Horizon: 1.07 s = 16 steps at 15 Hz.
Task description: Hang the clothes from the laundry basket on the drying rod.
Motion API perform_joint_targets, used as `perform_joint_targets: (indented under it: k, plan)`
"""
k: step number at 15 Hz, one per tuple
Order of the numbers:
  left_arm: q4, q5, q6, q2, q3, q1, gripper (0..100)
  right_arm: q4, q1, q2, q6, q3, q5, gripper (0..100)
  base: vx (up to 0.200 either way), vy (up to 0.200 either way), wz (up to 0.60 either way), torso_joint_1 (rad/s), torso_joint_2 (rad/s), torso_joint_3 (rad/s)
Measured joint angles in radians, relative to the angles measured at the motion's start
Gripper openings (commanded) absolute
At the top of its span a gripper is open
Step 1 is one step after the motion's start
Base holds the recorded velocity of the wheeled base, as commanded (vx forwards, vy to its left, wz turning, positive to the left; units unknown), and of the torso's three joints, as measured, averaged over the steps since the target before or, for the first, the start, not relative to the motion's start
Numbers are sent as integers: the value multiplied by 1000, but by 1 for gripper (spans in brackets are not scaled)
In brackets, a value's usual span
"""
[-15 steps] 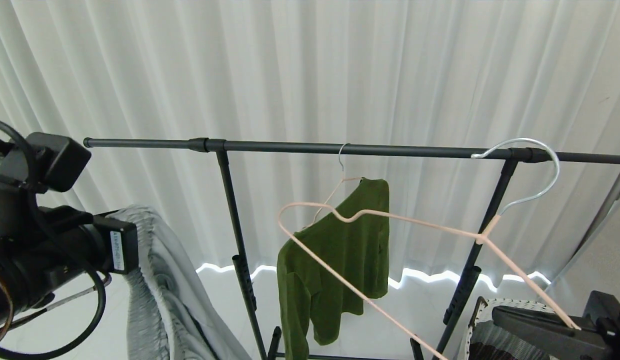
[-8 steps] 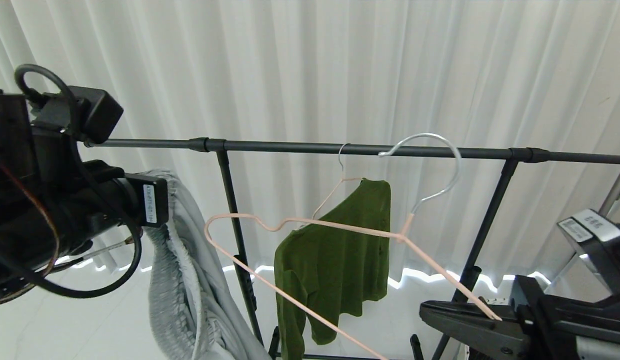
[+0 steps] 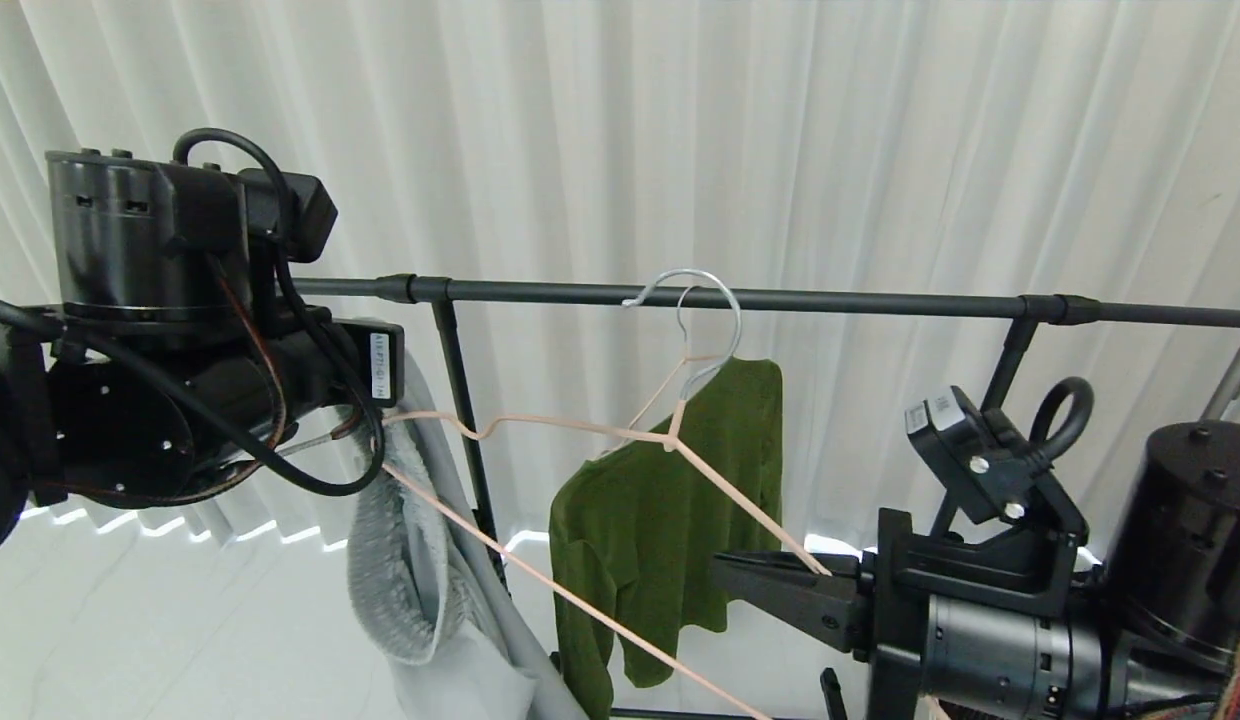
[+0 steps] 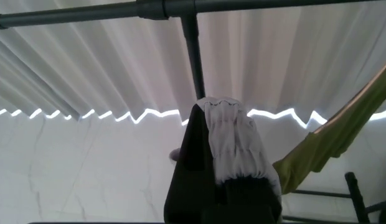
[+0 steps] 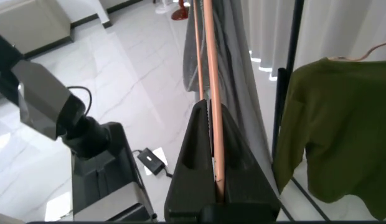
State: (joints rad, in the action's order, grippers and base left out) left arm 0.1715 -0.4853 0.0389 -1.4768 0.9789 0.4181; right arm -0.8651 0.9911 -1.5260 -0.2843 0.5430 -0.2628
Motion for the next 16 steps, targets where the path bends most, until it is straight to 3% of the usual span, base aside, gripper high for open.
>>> perform_joint_targets:
  k: [4, 7, 16]
  plan:
    - [0, -26, -6, -14, 10, -2, 0, 0, -20, -56, -66, 70, 56, 0, 0, 0, 0, 0, 0, 0]
    - [0, -107, -6, -27, 15, -1, 0, 0, -27, -105, -98, 132, 114, 0, 0, 0, 0, 0, 0, 0]
    - [0, -116, -78, -65, 63, 13, 0, -5, 29, -169, -124, 170, 117, 0, 0, 0, 0, 0, 0, 0]
